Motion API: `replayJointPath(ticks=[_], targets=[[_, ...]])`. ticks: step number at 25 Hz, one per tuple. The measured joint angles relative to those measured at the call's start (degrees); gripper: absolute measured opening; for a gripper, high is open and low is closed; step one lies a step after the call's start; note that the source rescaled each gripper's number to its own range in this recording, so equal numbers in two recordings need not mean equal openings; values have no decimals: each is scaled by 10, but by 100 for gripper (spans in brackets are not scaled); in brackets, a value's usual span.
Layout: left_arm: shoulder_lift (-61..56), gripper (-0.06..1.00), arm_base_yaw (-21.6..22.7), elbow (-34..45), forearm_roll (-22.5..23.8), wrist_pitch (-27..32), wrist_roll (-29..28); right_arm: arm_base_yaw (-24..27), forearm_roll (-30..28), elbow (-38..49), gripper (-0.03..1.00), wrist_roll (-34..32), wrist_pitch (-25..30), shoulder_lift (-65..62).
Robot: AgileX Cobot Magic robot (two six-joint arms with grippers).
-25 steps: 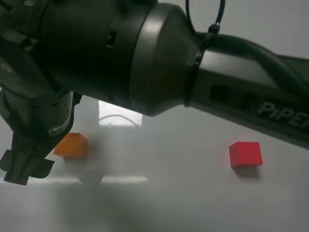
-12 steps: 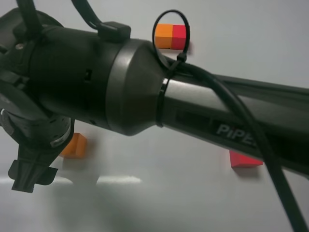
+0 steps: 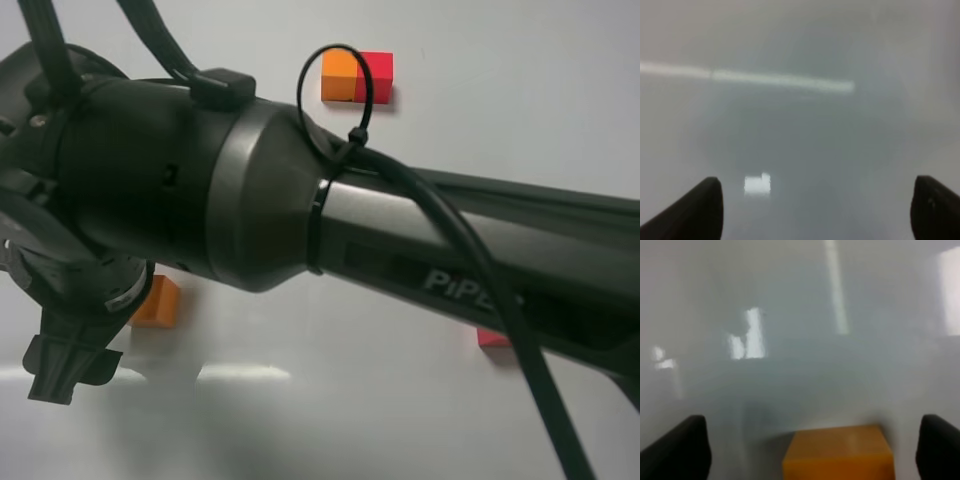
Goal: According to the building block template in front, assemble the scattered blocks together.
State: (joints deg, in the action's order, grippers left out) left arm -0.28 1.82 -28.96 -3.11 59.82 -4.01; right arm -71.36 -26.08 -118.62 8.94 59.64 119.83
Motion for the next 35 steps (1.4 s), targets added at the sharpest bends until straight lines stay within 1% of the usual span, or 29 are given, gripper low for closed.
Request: replayJointPath(ticks=[3,10,13,14,16,18,19,24,30,35], targets=[[0,1,0,0,0,0,0,2,-2,0,79,0,4,8],[0,1,0,0,0,0,0,17,-2,0,73,-4,12,11],[0,1,0,0,0,0,0,17,-2,0,64,-4,14,11],[0,1,0,0,0,0,0,17,-2,0,57,-4,14,11],[0,1,0,0,0,0,0,17,-2,0,37,-3,15,11],[0,0,0,0,0,0,0,17,-2,0,5,-2,16,11],[0,0,0,0,0,0,0,17,-2,0,0,-1,16,11],[0,0,0,0,0,1,1,17,-9,0,0,5,21,11],[0,0,0,0,0,0,1,17,-20,-9,0,27,77,3],[0,0,0,0,0,0,1,17,-19,-9,0,53,90,-46]])
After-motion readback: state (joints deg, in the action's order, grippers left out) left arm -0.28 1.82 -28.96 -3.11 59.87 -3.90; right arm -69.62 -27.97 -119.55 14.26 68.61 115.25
